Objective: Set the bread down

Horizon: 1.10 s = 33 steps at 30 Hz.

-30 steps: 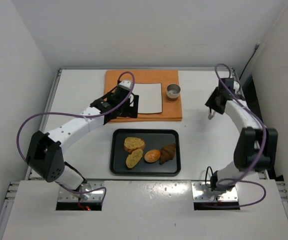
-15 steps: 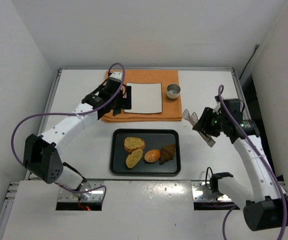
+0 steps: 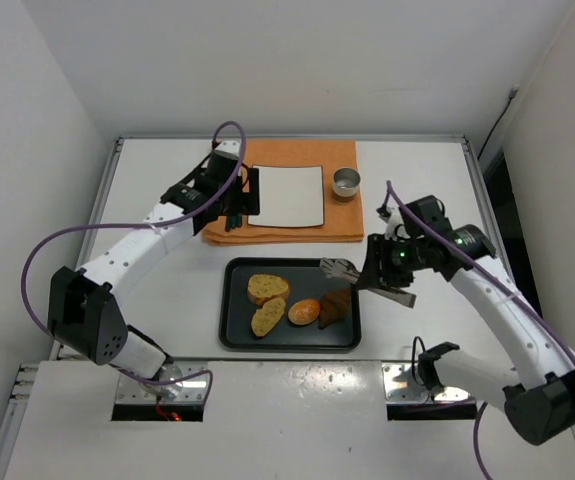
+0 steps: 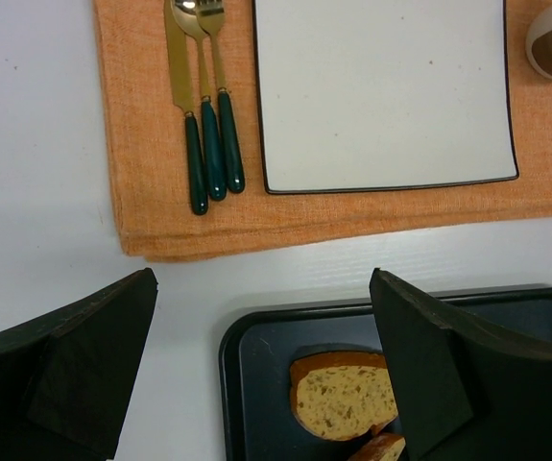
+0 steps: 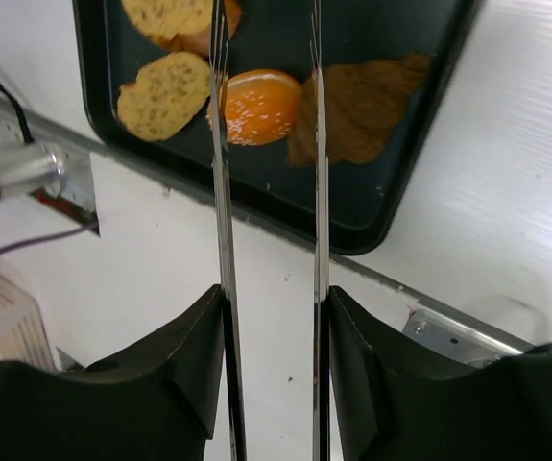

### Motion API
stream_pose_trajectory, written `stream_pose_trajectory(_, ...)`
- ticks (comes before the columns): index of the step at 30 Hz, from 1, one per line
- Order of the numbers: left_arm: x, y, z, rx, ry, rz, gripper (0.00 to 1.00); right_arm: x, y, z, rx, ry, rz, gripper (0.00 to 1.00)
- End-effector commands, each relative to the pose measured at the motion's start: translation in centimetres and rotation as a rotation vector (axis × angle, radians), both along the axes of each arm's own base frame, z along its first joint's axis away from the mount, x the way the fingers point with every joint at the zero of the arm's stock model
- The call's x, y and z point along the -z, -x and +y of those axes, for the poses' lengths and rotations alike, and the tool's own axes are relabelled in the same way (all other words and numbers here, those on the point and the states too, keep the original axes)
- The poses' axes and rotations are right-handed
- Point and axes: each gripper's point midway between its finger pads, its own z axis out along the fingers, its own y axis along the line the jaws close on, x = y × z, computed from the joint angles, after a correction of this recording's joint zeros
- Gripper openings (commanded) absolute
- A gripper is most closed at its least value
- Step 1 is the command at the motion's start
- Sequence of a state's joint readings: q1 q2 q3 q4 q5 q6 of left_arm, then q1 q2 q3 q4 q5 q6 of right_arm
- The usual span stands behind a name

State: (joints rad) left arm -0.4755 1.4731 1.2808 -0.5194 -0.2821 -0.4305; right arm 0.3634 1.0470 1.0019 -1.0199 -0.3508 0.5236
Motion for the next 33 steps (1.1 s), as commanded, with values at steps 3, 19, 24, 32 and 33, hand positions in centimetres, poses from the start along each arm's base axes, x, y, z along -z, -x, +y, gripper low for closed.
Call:
stream_pose_trajectory(3,-1.5,-0.8,0.1,-0.015,0.033,-0.02,0.99,-1.9,-2.2,5.1,-0.133,-0.048,-0.098,0.45)
stream_pose_trajectory(19,-2.0,-0.8,2.5,-0.063,0.012,-0.013,0.99,5.0,-4.0,10.7,-0.219,0.02,-0.038,0.5)
stream_pose_trajectory(24,-2.4,-1.1,2.8,-0.072,0.016,-0.022,0.99,6.8,-3.0,10.7,-0.238,0.033,0.015,0.5)
stream_pose_trajectory(32,-1.6,-0.7,2.5,-0.069,0.033,0.001,0.99,7.7,-1.6,11.3,-0.311,0.03,0.052,0.5)
stream_pose_trajectory(33,-1.5,-0.6,2.3,-0.06,0.041,0.005,0.99,7.7,-1.2,11.6,-0.335,0.024,0.05,0.5)
